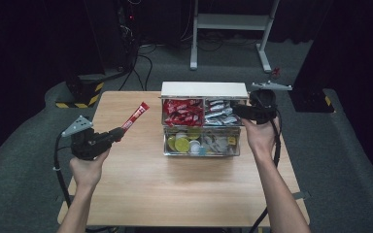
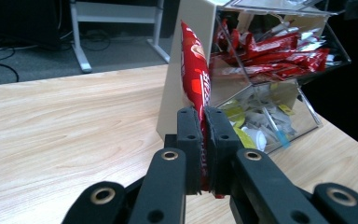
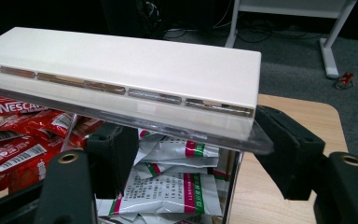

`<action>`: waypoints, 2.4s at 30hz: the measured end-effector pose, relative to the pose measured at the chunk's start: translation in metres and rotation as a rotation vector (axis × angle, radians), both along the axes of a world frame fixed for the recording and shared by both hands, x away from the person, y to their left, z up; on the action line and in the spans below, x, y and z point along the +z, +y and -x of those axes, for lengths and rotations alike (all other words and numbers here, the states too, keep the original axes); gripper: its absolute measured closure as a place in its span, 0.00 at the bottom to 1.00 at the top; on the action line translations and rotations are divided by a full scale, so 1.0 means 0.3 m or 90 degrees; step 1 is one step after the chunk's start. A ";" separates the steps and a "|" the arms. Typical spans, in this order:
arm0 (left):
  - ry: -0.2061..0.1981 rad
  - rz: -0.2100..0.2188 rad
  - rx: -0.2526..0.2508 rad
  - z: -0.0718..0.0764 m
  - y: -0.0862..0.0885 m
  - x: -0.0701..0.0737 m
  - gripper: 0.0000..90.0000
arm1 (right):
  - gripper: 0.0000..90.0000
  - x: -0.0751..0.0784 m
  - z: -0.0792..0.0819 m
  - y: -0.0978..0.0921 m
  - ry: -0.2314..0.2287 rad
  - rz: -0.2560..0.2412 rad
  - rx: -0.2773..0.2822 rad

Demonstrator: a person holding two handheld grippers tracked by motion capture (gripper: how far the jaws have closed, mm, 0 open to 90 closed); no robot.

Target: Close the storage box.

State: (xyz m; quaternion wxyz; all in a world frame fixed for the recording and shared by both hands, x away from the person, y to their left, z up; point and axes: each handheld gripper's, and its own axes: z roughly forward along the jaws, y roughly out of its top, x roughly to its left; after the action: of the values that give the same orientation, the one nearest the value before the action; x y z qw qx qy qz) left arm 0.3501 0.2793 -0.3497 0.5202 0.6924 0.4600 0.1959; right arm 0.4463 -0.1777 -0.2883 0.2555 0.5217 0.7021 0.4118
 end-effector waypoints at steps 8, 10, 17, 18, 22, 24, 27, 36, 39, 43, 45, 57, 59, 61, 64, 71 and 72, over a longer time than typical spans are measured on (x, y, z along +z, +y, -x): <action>0.010 -0.004 0.016 -0.018 0.002 -0.034 0.96 | 0.37 0.000 0.004 -0.005 -0.008 0.000 0.005; 0.012 -0.006 0.019 -0.021 0.003 -0.043 0.96 | 0.37 0.001 0.005 -0.003 -0.009 0.000 0.005; 0.028 -0.019 0.027 -0.034 0.006 -0.081 0.96 | 0.36 0.002 0.006 -0.002 -0.010 0.003 0.007; 0.031 -0.020 0.028 -0.035 0.005 -0.086 0.96 | 0.36 0.002 0.006 -0.002 -0.011 0.005 0.007; 0.043 -0.037 0.036 -0.049 -0.004 -0.118 0.96 | 0.37 0.007 0.010 -0.005 -0.012 0.005 0.010; 0.046 -0.044 0.041 -0.053 -0.009 -0.132 0.96 | 0.37 0.007 0.012 -0.007 -0.014 0.002 0.011; 0.044 -0.044 0.046 -0.057 -0.013 -0.149 0.96 | 0.37 0.006 0.011 -0.007 -0.017 0.005 0.013; 0.071 -0.044 0.053 -0.088 -0.023 -0.228 0.96 | 0.36 0.002 0.012 -0.004 -0.018 -0.001 0.009; 0.083 -0.052 0.056 -0.102 -0.030 -0.253 0.96 | 0.36 0.003 0.011 -0.002 -0.017 0.002 0.008; 0.090 -0.052 0.059 -0.114 -0.040 -0.279 0.96 | 0.35 0.001 0.010 -0.001 -0.017 -0.001 0.006; 0.093 -0.055 0.060 -0.118 -0.045 -0.293 0.96 | 0.35 -0.001 0.010 -0.002 -0.017 -0.003 0.005; 0.113 -0.068 0.067 -0.134 -0.076 -0.397 0.96 | 0.33 -0.008 0.009 0.008 -0.020 -0.003 -0.004; 0.121 -0.071 0.070 -0.144 -0.079 -0.420 0.96 | 0.33 -0.010 0.011 0.010 -0.022 -0.004 -0.007; 0.128 -0.071 0.072 -0.149 -0.085 -0.435 0.96 | 0.33 -0.010 0.012 0.009 -0.016 -0.007 -0.008; 0.131 -0.088 0.072 -0.154 -0.093 -0.451 0.96 | 0.33 -0.008 0.015 0.006 -0.021 -0.008 -0.004; 0.143 -0.096 0.075 -0.159 -0.097 -0.482 0.95 | 0.33 -0.007 0.017 0.003 -0.020 -0.010 -0.002; 0.145 -0.099 0.074 -0.159 -0.100 -0.487 0.95 | 0.34 -0.005 0.018 0.003 -0.021 -0.009 -0.001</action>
State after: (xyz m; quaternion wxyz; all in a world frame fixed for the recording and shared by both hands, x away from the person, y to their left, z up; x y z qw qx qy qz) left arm 0.3979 0.2493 -0.4957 0.3971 0.7204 0.5391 0.1806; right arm 0.4408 -0.1769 -0.2899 0.2637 0.5174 0.6942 0.4253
